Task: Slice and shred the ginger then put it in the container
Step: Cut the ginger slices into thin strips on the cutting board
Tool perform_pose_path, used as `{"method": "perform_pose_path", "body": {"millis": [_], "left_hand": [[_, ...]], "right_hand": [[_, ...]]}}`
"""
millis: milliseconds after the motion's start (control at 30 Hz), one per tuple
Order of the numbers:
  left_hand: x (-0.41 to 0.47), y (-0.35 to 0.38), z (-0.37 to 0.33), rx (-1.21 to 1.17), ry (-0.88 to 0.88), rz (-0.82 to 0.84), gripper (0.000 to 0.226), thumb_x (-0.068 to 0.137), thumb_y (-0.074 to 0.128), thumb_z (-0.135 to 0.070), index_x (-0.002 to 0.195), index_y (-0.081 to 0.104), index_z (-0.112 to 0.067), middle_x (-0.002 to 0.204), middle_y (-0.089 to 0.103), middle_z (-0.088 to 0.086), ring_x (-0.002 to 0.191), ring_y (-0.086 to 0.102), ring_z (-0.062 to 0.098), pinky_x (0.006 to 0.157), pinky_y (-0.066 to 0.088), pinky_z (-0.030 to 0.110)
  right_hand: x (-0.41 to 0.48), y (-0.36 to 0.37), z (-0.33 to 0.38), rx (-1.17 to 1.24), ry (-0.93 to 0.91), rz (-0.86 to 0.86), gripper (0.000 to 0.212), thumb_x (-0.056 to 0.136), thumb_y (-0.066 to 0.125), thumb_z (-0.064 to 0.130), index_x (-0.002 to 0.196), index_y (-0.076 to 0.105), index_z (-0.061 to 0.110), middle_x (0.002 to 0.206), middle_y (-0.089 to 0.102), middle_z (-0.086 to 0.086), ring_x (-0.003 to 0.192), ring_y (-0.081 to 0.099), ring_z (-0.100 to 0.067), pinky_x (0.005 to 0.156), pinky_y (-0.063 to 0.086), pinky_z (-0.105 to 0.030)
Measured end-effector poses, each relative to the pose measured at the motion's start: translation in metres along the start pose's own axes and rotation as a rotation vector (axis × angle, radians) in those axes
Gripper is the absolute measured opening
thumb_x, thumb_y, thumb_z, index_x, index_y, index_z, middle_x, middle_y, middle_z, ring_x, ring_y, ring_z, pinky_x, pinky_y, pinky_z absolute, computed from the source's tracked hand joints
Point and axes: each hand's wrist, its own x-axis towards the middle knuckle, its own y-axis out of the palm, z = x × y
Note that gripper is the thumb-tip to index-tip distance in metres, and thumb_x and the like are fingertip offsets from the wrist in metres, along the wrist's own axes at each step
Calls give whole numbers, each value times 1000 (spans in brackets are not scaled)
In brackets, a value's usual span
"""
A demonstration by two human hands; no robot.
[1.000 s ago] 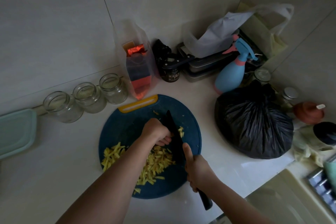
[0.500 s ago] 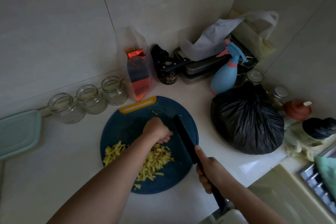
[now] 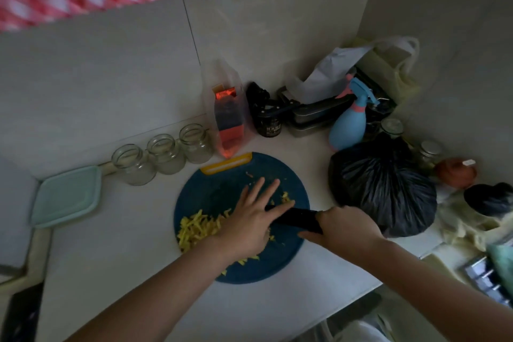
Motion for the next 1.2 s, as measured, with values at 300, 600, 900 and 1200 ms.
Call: {"method": "perform_pose_path", "body": {"millis": [300, 600, 900, 1200], "left_hand": [[-8, 11, 58, -232, -554, -79, 78, 94, 53, -39, 153, 5, -25, 160, -2, 9, 147, -1, 29, 119, 6, 41], [-58, 42, 66, -693, -851, -335, 70, 98, 34, -47, 153, 2, -18, 161, 3, 5, 147, 6, 19, 117, 10, 31], [-66, 54, 59, -936, -846, -530, 66, 96, 36, -49, 153, 17, -21, 158, 20, -2, 142, 22, 13, 113, 17, 25], [-73, 41, 78, -902, -848, -577, 60, 97, 41, -46, 150, 28, -21, 154, 29, -2, 141, 27, 13, 115, 19, 30]], "right_hand": [[-5, 36, -25, 485, 355, -151, 47, 91, 41, 63, 83, 51, 18, 66, 50, 7, 70, 64, -19, 58, 46, -28], [39, 68, 0, 705, 456, -103, 55, 98, 28, 58, 99, 57, 10, 86, 61, -6, 76, 59, -22, 64, 46, -31], [65, 61, 57, 588, 194, 21, 54, 99, 22, 60, 94, 52, 15, 98, 66, -10, 91, 63, -26, 74, 48, -34], [62, 64, 32, 639, 213, -71, 53, 95, 31, 63, 86, 53, 16, 83, 64, -7, 79, 63, -23, 67, 49, -34]]}}
